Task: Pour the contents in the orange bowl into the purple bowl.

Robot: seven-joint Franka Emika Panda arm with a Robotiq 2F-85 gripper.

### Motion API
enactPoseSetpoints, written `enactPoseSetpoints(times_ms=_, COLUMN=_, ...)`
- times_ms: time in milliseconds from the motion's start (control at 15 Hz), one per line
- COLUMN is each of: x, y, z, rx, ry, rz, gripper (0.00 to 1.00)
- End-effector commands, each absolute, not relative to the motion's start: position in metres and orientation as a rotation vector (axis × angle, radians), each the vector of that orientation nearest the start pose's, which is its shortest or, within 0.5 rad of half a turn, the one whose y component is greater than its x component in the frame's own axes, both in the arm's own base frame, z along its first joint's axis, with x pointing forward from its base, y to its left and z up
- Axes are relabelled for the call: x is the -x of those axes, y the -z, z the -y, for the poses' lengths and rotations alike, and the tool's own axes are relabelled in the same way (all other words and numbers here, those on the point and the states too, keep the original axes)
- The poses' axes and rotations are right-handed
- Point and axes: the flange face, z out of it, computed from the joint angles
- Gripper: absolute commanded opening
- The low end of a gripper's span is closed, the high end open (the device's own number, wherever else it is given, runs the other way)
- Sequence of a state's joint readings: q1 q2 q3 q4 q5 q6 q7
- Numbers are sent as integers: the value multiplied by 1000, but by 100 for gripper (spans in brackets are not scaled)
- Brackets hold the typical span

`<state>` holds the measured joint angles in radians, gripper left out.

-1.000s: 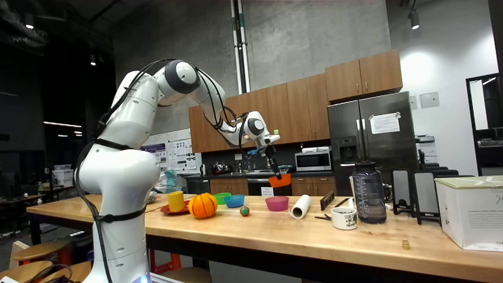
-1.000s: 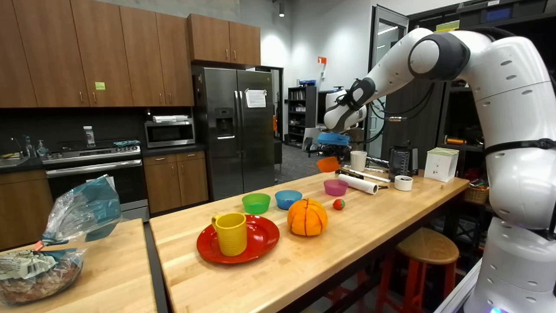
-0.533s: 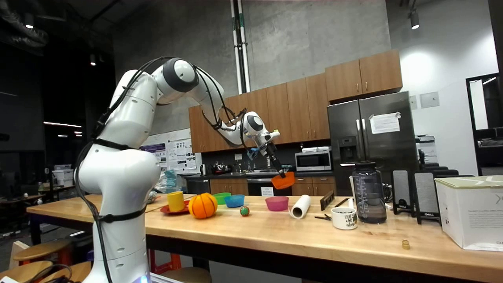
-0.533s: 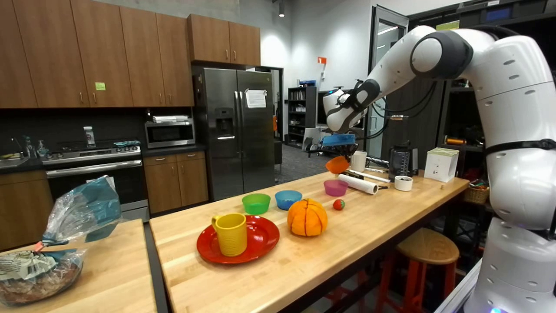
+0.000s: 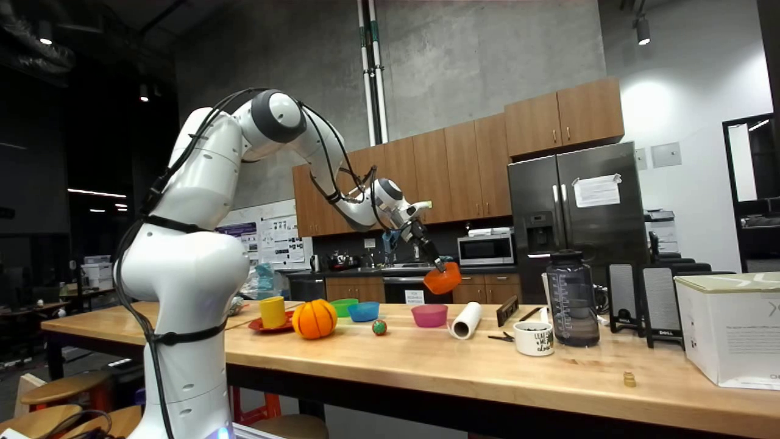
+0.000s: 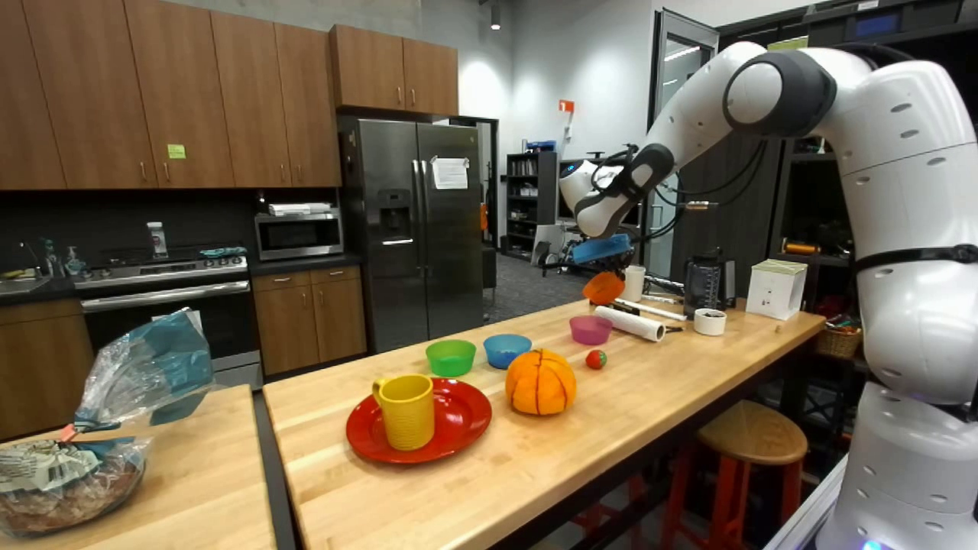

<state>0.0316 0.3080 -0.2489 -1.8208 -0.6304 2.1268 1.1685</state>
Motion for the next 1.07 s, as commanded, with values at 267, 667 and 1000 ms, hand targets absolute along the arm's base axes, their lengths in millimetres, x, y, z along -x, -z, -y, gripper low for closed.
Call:
enactPoseSetpoints(times_ms=267, x=-600, y=-381, z=137, rx=-2142, ry=-379, rz=1131, gripper=1)
enactPoseSetpoints(times_ms=667, x=-586, y=-377, z=124, rx=-2069, ry=-406, rz=1027, gripper=1)
enactPoseSetpoints(times_ms=1000, x=-578, y=-372, z=105, rx=-2025, ry=-418, rz=940, gripper=1)
